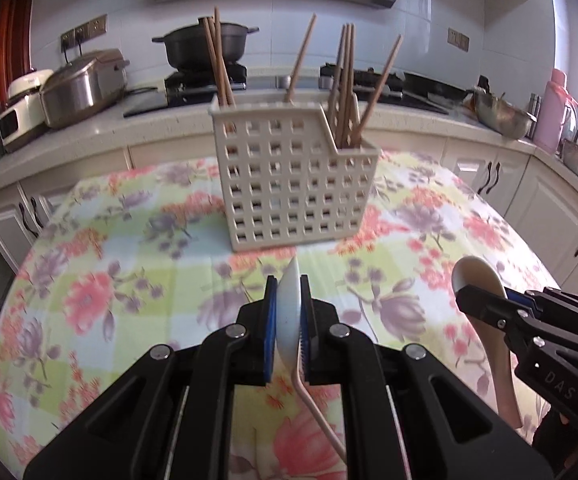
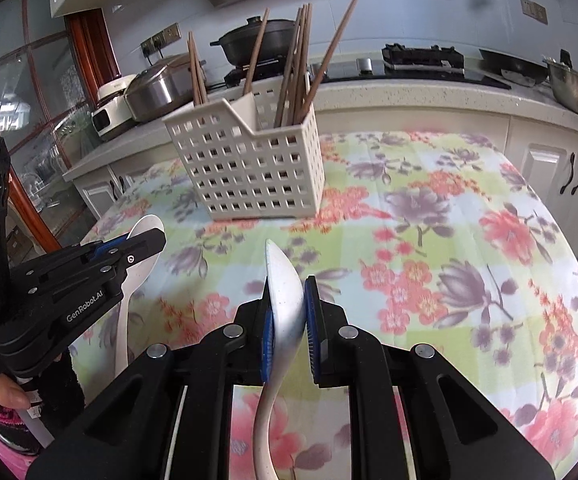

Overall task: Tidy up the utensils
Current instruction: 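Lift both white spoons and carry them over the white basket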

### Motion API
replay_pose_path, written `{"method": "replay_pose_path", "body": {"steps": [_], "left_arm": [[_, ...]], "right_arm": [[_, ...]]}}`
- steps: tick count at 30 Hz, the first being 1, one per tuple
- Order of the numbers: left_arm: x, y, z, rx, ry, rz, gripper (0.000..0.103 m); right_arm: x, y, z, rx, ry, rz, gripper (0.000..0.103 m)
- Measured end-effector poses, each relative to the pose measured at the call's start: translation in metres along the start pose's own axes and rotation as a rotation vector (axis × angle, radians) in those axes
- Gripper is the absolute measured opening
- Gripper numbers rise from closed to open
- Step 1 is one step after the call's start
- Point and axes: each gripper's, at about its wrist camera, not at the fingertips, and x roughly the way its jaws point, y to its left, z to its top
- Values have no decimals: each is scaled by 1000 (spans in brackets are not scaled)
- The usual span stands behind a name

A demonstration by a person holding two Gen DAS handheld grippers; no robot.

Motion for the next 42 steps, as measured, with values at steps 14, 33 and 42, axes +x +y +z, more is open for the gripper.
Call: {"method": "replay_pose_path", "body": {"steps": [14, 33, 42], "left_arm": [[-24, 10, 63, 0, -140, 52, 10], [-5, 25, 139, -4, -203, 88, 10], [10, 34, 184, 0, -248, 131, 10]], "right_arm": [[5, 3, 65, 46, -163, 62, 14], [38, 20, 128, 56, -238, 31, 14], [49, 22, 163, 55, -273, 24, 14]]}}
